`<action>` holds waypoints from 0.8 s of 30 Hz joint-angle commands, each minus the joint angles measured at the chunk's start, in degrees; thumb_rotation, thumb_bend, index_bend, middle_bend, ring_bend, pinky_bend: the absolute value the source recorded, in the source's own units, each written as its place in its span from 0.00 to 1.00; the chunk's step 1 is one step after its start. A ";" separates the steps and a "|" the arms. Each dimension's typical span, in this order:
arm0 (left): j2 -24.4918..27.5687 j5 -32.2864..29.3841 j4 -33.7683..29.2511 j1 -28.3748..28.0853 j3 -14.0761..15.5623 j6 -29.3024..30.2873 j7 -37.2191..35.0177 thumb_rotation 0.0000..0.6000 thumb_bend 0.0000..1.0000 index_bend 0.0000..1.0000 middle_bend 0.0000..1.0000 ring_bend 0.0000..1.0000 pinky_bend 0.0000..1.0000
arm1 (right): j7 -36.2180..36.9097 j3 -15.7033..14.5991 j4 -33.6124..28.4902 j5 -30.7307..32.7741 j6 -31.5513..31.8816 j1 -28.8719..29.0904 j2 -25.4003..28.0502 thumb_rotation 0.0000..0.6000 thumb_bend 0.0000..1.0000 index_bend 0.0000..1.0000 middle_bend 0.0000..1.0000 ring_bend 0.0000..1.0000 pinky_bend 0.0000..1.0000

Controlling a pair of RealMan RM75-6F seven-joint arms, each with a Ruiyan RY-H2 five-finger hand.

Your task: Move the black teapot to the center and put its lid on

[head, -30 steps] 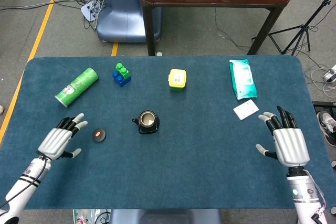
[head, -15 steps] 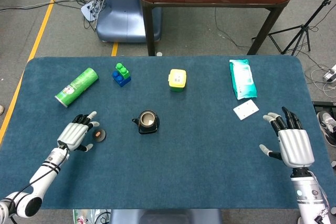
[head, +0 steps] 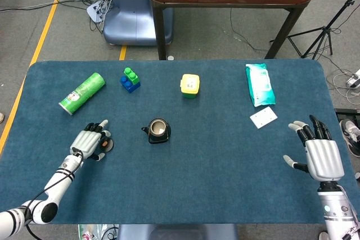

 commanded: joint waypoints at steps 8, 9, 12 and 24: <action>-0.95 -2.71 0.81 -1.16 1.00 -0.35 1.35 1.00 0.25 0.25 0.00 0.00 0.00 | 0.91 0.89 0.26 -0.87 -0.55 -1.01 0.42 1.00 0.10 0.26 0.24 0.04 0.10; -1.03 -2.89 0.89 -1.25 1.06 -0.33 1.46 1.00 0.25 0.25 0.00 0.00 0.00 | 0.97 0.99 0.26 -0.95 -0.52 -1.11 0.45 1.00 0.10 0.26 0.24 0.04 0.10; -1.20 -3.45 1.01 -1.50 1.15 -0.22 1.55 1.00 0.25 0.25 0.00 0.00 0.00 | 1.34 1.27 0.30 -1.08 -0.53 -1.46 0.56 1.00 0.10 0.26 0.24 0.04 0.10; -1.60 -5.27 1.37 -2.26 1.39 -0.14 1.39 1.00 0.25 0.26 0.00 0.00 0.00 | 2.04 2.10 0.76 -1.17 -1.00 -2.51 0.69 1.00 0.10 0.26 0.24 0.04 0.10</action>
